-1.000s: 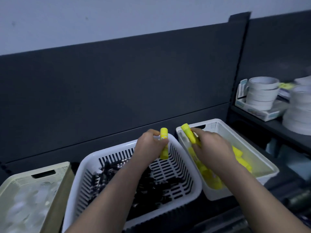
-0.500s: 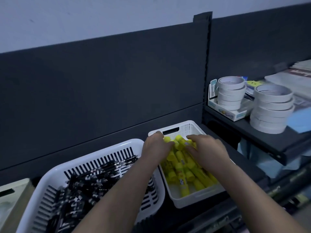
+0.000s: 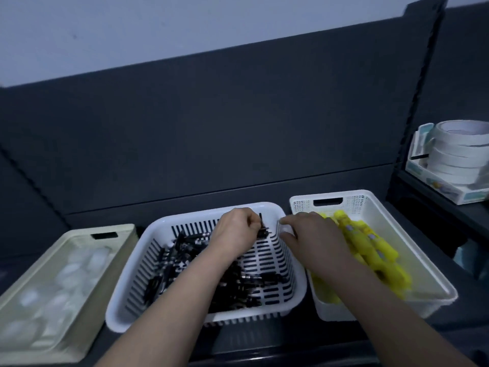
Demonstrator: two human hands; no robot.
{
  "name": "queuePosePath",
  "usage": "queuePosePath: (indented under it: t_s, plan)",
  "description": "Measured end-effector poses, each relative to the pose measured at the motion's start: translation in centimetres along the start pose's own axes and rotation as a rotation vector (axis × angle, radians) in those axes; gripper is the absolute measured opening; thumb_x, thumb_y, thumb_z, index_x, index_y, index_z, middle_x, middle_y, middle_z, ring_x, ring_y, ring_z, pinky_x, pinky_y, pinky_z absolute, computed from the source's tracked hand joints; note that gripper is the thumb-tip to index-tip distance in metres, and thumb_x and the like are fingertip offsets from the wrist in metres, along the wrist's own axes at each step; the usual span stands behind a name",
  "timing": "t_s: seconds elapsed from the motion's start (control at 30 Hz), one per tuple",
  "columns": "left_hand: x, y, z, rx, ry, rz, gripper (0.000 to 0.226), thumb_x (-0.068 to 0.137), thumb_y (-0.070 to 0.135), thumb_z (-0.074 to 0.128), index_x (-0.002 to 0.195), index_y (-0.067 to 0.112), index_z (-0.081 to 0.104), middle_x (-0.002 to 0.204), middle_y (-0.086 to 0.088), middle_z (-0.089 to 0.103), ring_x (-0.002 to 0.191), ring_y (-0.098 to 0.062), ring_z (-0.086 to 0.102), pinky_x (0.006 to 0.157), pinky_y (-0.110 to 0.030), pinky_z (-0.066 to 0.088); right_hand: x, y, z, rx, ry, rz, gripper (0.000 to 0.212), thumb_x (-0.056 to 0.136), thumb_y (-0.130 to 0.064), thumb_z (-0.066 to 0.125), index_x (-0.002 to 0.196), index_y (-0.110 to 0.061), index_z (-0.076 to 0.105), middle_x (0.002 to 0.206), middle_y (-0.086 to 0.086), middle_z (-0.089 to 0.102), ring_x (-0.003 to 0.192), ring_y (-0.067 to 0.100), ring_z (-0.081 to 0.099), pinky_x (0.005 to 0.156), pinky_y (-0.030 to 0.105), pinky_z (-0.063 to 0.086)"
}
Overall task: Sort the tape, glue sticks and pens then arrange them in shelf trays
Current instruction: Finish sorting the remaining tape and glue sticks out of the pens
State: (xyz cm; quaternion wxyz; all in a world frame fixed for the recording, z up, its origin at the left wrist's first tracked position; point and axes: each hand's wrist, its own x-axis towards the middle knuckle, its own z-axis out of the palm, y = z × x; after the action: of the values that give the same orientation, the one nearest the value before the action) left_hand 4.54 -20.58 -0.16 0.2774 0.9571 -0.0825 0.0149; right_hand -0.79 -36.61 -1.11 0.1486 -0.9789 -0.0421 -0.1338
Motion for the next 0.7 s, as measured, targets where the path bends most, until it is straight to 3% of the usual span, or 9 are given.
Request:
queuePosePath:
  t_s: [0.27,0.37,0.47,0.7]
  plan:
    - [-2.1,-4.3,-2.3,0.070,0.069,-0.121,0.005,0.089,0.028,0.061,0.089,0.030,0.065,0.094,0.006,0.067,0.096,-0.017,0.061,0.085,-0.030,0.049,0.5,-4.4,1.9,0.014,-0.041,-0.159,0.028,0.092,-0.040,0.050,0.115,-0.030,0.062,0.113,-0.004,0.064,0.111,0.021,0.053,0.085,0.034,0.039]
    - [-3.1,-6.1,-3.6,0.146,0.104,-0.137,0.013,0.090,0.028,0.059,0.100,0.028,0.067,0.104,0.003,0.069,0.103,-0.019,0.060,0.087,-0.033,0.049,0.6,-5.6,2.4,0.011,-0.053,-0.191,0.030,0.093,-0.039,0.050,0.120,-0.030,0.060,0.118,-0.005,0.063,0.114,0.019,0.052,0.089,0.033,0.038]
    - [-4.6,-9.0,-5.7,0.258,0.176,-0.155,0.020,0.090,0.024,0.055,0.107,0.025,0.067,0.106,0.000,0.070,0.101,-0.021,0.062,0.080,-0.033,0.052,0.6,-7.7,3.1,0.050,-0.069,-0.226,0.032,0.093,-0.036,0.051,0.122,-0.029,0.060,0.119,-0.004,0.064,0.115,0.019,0.053,0.093,0.032,0.039]
    - [-9.2,-19.4,-13.5,0.317,0.309,-0.385,0.028,0.090,0.029,0.053,0.116,0.027,0.063,0.119,0.004,0.065,0.110,-0.021,0.058,0.080,-0.031,0.045,0.6,-17.2,5.3,0.058,-0.117,-0.322,0.033,0.094,-0.037,0.047,0.124,-0.031,0.057,0.121,-0.006,0.062,0.117,0.018,0.052,0.095,0.033,0.040]
